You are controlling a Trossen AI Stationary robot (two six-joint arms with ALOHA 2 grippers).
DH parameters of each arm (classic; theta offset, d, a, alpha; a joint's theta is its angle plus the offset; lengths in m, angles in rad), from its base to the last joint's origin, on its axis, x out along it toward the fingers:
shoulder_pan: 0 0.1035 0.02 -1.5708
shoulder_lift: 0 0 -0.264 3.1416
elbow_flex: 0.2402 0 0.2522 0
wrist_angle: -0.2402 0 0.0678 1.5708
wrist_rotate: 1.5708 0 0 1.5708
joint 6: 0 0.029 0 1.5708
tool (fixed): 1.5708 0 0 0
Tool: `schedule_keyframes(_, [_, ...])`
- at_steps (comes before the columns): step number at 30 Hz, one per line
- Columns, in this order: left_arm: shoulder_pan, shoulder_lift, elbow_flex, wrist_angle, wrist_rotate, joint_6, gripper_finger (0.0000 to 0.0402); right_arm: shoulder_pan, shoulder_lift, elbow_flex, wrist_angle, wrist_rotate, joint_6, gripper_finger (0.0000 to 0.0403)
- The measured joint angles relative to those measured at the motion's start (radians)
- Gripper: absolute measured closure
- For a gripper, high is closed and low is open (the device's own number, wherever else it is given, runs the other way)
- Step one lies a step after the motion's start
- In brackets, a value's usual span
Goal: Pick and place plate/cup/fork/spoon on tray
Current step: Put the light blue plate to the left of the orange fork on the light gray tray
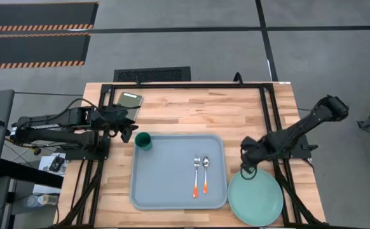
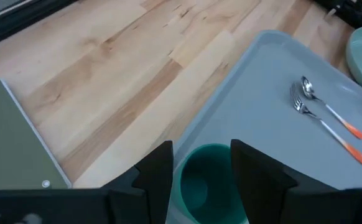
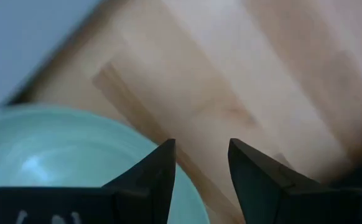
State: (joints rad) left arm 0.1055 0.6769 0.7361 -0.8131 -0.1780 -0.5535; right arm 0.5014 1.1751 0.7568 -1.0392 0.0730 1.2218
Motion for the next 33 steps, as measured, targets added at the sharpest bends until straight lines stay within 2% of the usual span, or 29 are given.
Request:
schedule_keyframes(7, [0.000,-0.001,0.000,0.001,-0.013,0.011,0.0256,0.050,0.068,-0.090,0.194,-0.078,-0.119,0.0230])
schedule_keyframes(17, [0.000,-0.001,0.000,0.001,-0.023,0.012,0.0256,0.025,0.145,-0.092,0.198,-0.079,-0.313,0.0230])
schedule_keyframes(25, [0.000,-0.001,0.000,0.000,-0.027,0.012,0.0256,-0.007,0.207,-0.095,0.214,-0.117,-0.393,0.0234])
schedule_keyframes(29, [0.000,-0.001,0.000,0.000,-0.039,0.012,0.0256,-0.007,0.225,-0.110,0.224,-0.120,-0.392,0.0263])
schedule_keyframes(33, [0.000,-0.001,0.000,0.000,-0.043,0.012,0.0256,-0.006,0.236,-0.118,0.210,-0.136,-0.388,0.0325])
